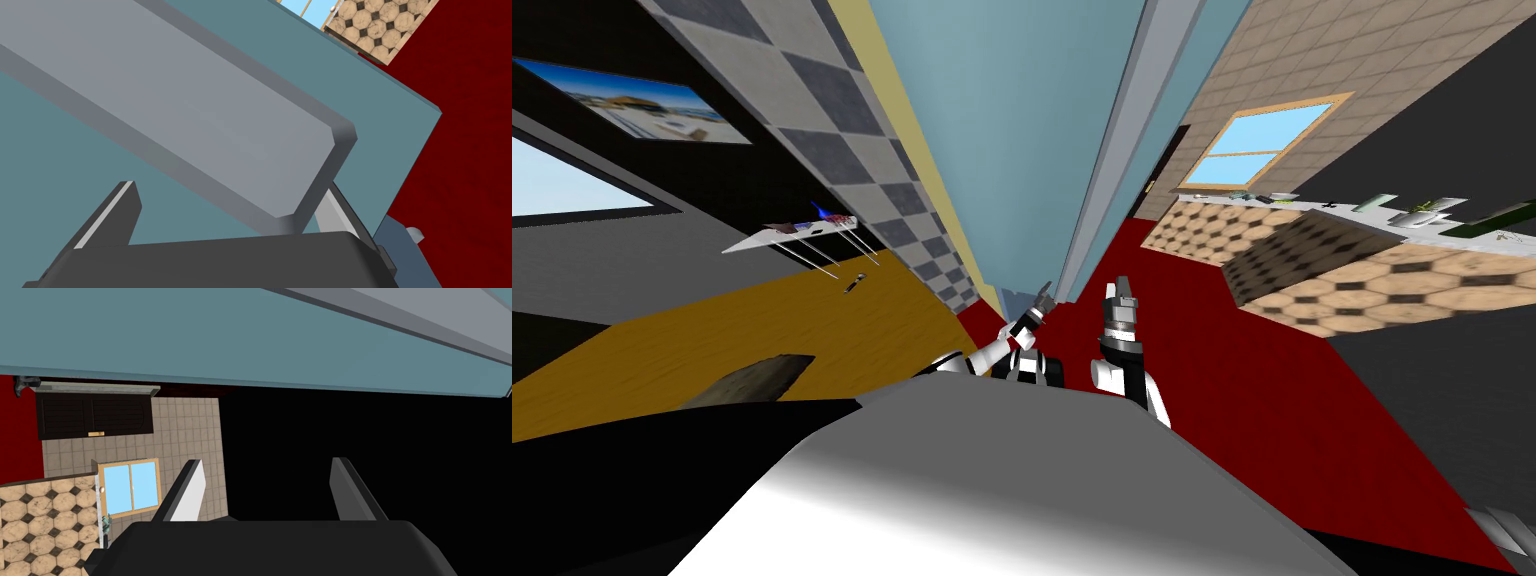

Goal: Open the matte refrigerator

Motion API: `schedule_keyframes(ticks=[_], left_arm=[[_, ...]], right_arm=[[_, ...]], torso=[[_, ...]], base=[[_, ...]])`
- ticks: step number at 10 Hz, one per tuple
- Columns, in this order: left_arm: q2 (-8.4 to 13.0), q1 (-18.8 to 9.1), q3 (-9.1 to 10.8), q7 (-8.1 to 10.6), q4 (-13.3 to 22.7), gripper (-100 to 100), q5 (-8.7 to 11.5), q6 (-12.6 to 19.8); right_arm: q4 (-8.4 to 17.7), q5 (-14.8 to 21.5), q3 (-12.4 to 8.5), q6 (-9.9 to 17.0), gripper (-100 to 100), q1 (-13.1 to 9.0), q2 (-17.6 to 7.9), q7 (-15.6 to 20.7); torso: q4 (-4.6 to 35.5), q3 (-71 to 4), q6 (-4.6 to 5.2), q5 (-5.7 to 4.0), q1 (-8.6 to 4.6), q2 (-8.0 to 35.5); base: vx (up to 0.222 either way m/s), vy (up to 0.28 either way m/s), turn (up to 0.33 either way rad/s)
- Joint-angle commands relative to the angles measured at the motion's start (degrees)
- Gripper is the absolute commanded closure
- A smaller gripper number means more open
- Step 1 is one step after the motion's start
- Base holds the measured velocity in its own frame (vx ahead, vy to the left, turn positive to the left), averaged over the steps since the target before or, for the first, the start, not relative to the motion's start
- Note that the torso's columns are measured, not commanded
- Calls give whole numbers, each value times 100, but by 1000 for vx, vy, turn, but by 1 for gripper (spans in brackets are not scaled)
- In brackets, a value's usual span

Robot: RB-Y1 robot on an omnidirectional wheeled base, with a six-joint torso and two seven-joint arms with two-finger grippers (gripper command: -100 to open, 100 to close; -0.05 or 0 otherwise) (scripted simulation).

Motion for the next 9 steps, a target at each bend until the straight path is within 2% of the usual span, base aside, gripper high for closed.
schedule_keyframes(ticks=[1,2,3,4,9], left_arm=[[-25,-42,8,-2,-250,-100,0,-18],[-66,-114,53,-13,-277,-100,5,95],[51,33,3,-22,-179,-100,2,139],[70,45,4,-15,-169,0,3,172],[106,102,-13,-24,-96,0,2,236]], right_arm=[[0,0,0,0,0,0,0,0],[0,0,0,0,0,0,0,0],[0,0,0,0,0,0,0,0],[0,0,0,0,0,0,0,0],[0,0,0,0,0,0,0,0]], torso=[[8,0,-1,1,-4,3],[17,1,3,2,-7,6],[25,4,-6,5,5,13],[-6,1,-9,0,10,-3],[-69,-46,-10,-17,-12,-89]], base=[[-3,6,4],[-17,5,-2],[0,0,0],[8,-3,-1],[0,0,0]])
